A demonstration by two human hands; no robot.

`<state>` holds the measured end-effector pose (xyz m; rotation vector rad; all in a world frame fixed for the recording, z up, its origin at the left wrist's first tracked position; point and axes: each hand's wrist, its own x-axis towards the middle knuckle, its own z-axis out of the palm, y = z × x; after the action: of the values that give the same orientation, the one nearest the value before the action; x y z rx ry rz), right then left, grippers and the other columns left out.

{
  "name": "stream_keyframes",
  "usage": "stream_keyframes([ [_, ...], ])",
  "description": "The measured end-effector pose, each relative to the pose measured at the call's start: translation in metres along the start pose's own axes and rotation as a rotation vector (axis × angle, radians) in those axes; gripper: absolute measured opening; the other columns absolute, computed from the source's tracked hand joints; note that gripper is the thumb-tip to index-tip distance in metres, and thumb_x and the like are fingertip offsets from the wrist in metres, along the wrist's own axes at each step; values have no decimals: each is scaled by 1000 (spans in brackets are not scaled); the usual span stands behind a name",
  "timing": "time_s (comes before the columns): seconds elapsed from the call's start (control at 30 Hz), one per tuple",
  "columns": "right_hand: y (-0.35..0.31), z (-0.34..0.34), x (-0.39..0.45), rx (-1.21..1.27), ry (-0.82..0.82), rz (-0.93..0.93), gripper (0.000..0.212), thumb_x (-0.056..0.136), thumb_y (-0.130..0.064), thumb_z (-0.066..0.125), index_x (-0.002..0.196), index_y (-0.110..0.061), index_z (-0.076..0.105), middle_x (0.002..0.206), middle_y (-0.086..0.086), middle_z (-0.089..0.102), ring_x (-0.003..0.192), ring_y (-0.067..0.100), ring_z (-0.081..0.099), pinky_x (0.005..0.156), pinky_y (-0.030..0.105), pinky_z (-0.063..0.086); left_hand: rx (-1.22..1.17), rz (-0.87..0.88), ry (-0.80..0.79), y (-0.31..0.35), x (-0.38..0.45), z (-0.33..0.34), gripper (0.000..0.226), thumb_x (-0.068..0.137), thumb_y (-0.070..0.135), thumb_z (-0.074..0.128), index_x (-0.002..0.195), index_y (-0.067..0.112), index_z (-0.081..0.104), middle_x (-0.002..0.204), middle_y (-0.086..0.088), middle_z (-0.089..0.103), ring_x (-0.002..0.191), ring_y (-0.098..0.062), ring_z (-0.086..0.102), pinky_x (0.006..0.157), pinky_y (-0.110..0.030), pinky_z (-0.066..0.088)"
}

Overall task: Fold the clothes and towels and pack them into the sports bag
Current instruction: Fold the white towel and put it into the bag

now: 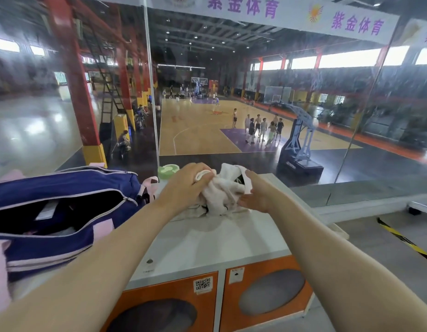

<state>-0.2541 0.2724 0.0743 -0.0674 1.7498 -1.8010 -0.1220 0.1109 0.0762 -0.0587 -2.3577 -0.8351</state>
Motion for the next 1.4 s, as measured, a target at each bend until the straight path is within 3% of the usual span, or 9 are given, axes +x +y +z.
stream_keyframes([
  [0.17,21,16,45,-458,410,10,81,77,-37,71,140,-6,29,131,16,47,108,32,57,90,42,54,23,-12,-20,-7,-14,-3,31,92,42,41,95,19,62,92,0,62,89,-11,53,79,-24,40],
  [0.27,18,14,54,-540,475,-76,73,83,-25,68,139,-3,26,132,21,49,113,37,56,86,36,49,21,-4,-75,-3,-22,-12,25,93,38,45,95,20,63,92,5,61,89,-5,52,79,-13,36],
  [0.4,18,10,69,-804,491,-104,68,91,-12,58,148,-5,20,132,21,51,119,38,52,93,41,45,5,-90,-351,-20,-34,-23,12,93,34,61,96,23,62,96,14,60,91,-1,53,83,-23,42],
  [0.57,7,9,76,-908,506,-237,32,97,-9,44,124,2,58,123,20,61,115,36,57,83,36,45,66,-183,-523,-39,-46,-29,20,84,28,70,101,30,59,106,12,58,94,0,52,85,-20,43],
  [0.73,-43,16,63,-410,566,-461,35,102,-16,38,129,-2,56,124,18,60,112,34,58,86,36,47,21,-148,-236,-41,-40,-35,11,92,19,59,103,22,61,99,16,58,93,4,49,79,-14,37],
  [0.9,-104,33,22,562,31,-690,14,93,-17,59,107,-16,61,88,4,66,77,24,64,74,41,56,-27,-164,102,-33,-34,-42,12,90,20,55,94,19,66,89,11,62,87,-5,54,75,-23,39],
  [1.03,-137,50,-8,503,-277,-677,21,78,-11,70,86,-13,51,75,3,47,67,17,53,63,29,49,-51,-147,218,-9,-38,-57,14,97,11,54,97,20,65,89,22,56,92,12,49,76,-7,37],
  [1.3,-151,83,-116,267,-53,-804,16,91,-17,54,81,-17,66,79,0,67,81,18,65,77,34,56,-105,-101,327,19,-62,-86,31,101,17,46,119,38,57,118,34,50,113,19,43,91,2,29],
  [1.4,-148,96,-143,93,-2,-772,23,93,-21,51,105,-9,67,97,13,68,96,22,66,84,34,55,-130,-103,324,29,-74,-93,30,101,16,46,118,38,58,114,33,57,109,15,50,88,-2,36],
])
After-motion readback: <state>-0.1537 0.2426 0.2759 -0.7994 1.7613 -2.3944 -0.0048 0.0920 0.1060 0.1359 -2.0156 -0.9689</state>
